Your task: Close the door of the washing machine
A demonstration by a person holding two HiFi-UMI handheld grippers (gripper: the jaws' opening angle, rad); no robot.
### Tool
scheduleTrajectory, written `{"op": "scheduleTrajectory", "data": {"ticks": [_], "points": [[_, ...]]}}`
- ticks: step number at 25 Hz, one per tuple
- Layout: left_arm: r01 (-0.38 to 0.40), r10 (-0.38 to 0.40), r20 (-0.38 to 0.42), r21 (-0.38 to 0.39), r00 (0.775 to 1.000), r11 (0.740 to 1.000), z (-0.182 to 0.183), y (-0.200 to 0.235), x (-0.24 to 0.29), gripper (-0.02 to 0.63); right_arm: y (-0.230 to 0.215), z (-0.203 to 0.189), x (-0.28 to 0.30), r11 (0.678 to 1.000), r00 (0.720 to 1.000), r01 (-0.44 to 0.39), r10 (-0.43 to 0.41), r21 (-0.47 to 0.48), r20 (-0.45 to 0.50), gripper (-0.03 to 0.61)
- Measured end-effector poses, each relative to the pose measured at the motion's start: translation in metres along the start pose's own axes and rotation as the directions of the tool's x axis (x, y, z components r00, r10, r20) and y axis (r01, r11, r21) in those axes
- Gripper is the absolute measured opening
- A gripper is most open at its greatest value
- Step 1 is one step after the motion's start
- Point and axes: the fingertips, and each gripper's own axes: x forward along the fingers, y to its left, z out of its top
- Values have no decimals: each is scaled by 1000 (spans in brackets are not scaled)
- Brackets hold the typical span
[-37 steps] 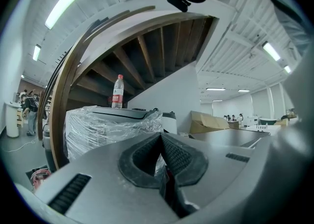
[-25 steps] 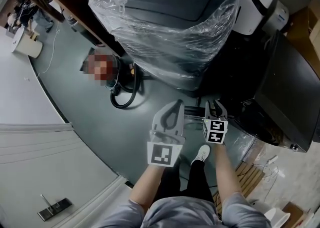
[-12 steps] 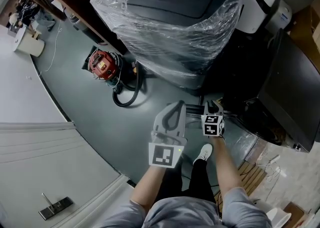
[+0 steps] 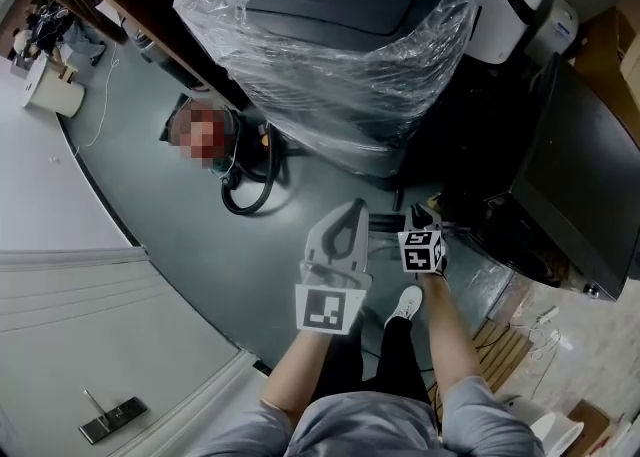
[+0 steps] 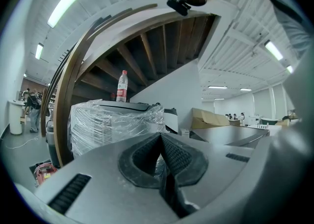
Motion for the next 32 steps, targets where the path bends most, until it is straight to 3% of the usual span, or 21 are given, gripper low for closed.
{"op": "scheduleTrajectory", "data": {"ticks": [8,22,32], "points": [[11,-11,7,-1,1000,1000,2,-8,3,-2,11,-17,-14,999,999,-24,23,-23,-48,28],[63,-63,11,5,998,998,6,-40,17,-2,28,-70,-58,988,993,-25,7,-154,-114,29],[129,-129,4,2,992,992,4,-82,30,-2,30,-117,-90,929,980,-47,-29,-367,-197,29]]}}
